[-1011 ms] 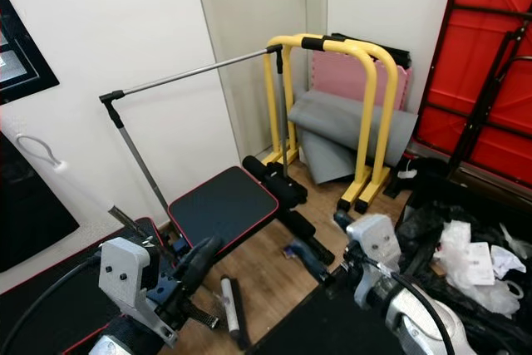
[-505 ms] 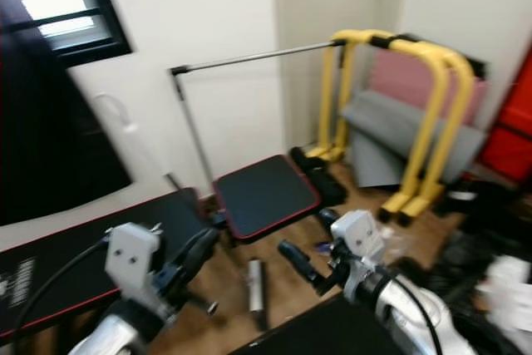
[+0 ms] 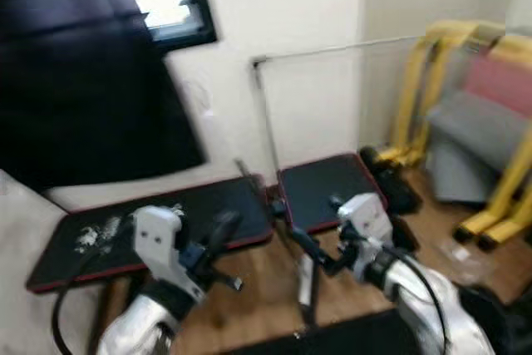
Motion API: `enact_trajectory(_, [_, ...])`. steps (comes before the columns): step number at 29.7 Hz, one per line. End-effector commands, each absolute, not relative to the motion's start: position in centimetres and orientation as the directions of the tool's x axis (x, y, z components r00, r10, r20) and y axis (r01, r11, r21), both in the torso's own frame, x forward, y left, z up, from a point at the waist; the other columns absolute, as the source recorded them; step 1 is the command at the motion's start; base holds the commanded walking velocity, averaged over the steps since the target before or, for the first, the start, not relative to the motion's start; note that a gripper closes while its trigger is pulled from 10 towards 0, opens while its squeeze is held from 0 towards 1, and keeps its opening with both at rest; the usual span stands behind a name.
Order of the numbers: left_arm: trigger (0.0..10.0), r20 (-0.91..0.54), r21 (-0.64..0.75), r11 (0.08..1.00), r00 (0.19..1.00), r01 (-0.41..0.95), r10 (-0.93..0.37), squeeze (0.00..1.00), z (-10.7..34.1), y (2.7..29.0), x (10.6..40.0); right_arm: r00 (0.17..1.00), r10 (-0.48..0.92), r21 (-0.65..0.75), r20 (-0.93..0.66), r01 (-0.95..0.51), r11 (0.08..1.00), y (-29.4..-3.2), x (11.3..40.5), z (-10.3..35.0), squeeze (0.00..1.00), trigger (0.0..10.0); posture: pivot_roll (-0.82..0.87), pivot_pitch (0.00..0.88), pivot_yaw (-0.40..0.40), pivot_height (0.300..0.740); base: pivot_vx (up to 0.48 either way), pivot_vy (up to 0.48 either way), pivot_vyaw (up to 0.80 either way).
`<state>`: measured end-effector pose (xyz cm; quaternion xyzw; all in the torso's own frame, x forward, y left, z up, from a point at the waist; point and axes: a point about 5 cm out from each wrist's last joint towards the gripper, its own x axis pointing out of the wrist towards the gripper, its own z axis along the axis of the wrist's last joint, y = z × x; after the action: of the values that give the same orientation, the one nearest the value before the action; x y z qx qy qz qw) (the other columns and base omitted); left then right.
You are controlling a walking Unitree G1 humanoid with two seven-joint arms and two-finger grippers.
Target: Sweep floor
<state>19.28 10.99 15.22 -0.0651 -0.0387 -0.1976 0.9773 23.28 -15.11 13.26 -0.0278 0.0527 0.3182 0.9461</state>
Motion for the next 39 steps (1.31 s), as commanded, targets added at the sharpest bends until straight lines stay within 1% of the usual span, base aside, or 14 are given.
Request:
enact_trajectory(1, [10.0, 0.063, -0.106, 0.930, 0.936, 0.352, -0.347, 0.00, 14.6, 11.4, 19.6, 0.790, 0.602, -0.017, -0.114, -0.607, 0.794, -14.9, 23.4, 13.2, 0.00, 10.0, -0.14, 0.000, -0.002, 0.740, 0.000, 0.000, 0.79])
enact_trajectory(5, [10.0, 0.059, -0.096, 0.929, 0.933, 0.359, -0.354, 0.00, 14.5, 11.4, 19.8, 0.791, 0.603, -0.002, -0.103, -0.607, 0.795, -14.9, 23.6, 13.1, 0.00, 10.0, -0.14, 0.000, -0.002, 0.740, 0.000, 0.000, 0.69])
enact_trajectory(7, [10.0, 0.059, -0.097, 0.927, 0.932, 0.362, -0.357, 0.00, 14.4, 11.5, 20.0, 0.794, 0.601, 0.016, -0.092, -0.602, 0.798, -14.8, 23.9, 13.1, 0.00, 10.0, -0.14, 0.000, 0.001, 0.740, 0.000, 0.000, 0.00])
enact_trajectory(32, [10.0, 0.041, -0.101, 0.925, 0.930, 0.367, -0.365, 0.00, 14.3, 11.7, 20.4, 0.806, 0.587, 0.031, -0.071, -0.587, 0.809, -14.6, 24.5, 13.2, 0.00, 10.0, -0.13, 0.000, 0.004, 0.740, 0.000, 0.000, 0.00])
enact_trajectory(39, [10.0, 0.039, -0.100, 0.924, 0.929, 0.370, -0.368, 0.00, 14.3, 11.7, 20.4, 0.806, 0.588, 0.030, -0.072, -0.587, 0.809, -14.6, 24.5, 13.2, 0.00, 10.0, -0.13, 0.000, 0.005, 0.740, 0.000, 0.244, 0.00])
